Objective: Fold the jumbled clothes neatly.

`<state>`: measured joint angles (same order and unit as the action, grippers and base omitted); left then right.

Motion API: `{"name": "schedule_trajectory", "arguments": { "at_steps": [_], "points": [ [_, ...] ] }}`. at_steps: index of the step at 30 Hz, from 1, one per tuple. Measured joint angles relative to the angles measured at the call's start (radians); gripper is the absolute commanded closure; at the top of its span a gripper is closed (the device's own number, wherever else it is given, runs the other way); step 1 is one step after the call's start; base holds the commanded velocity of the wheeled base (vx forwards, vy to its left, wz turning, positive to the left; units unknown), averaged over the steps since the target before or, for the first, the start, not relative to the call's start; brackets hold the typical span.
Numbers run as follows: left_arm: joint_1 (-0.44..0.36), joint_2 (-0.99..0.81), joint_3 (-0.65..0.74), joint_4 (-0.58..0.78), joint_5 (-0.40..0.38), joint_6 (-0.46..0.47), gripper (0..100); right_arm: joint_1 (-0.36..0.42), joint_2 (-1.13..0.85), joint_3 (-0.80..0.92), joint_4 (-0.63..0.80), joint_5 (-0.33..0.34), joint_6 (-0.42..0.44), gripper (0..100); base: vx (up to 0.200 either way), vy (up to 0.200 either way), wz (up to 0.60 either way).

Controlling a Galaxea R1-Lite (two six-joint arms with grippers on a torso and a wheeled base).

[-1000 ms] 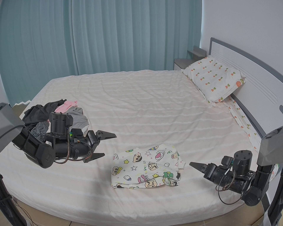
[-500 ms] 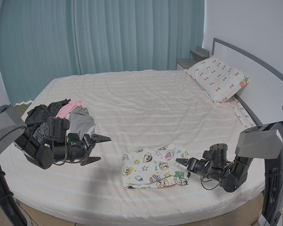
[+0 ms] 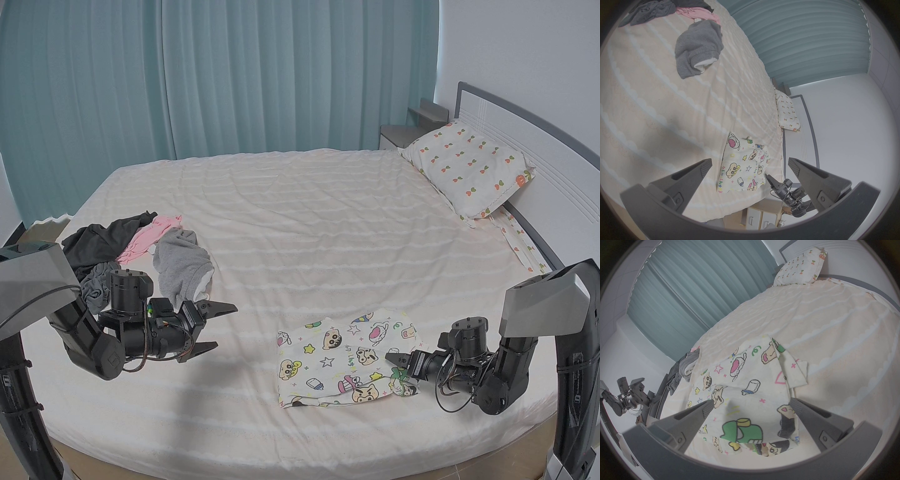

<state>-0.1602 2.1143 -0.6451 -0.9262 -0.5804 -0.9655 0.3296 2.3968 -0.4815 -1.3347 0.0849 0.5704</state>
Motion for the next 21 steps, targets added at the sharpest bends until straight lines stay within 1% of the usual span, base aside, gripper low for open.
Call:
{"name": "schedule_trajectory", "arguments": {
  "at_steps": [4, 15, 20, 21],
  "points": [
    [0.000, 0.010, 0.005, -0.002, 0.000, 0.001, 0, -0.009, 0.000, 0.039, -0.030, -0.016, -0.005, 0, 0.000, 0.000, 0.00],
    [-0.005, 0.021, 0.006, -0.003, 0.005, 0.003, 0, 0.026, 0.036, 0.068, -0.034, -0.017, -0.020, 0, 0.000, 0.000, 0.00],
    [-0.006, 0.023, 0.006, -0.004, 0.006, 0.005, 0, 0.046, 0.065, 0.057, -0.085, -0.017, -0.019, 0, 0.000, 0.000, 0.00],
    [-0.006, 0.024, 0.006, -0.004, 0.006, 0.005, 0, 0.047, 0.070, 0.055, -0.090, -0.017, -0.019, 100, 0.000, 0.000, 0.00]
  ]
}}
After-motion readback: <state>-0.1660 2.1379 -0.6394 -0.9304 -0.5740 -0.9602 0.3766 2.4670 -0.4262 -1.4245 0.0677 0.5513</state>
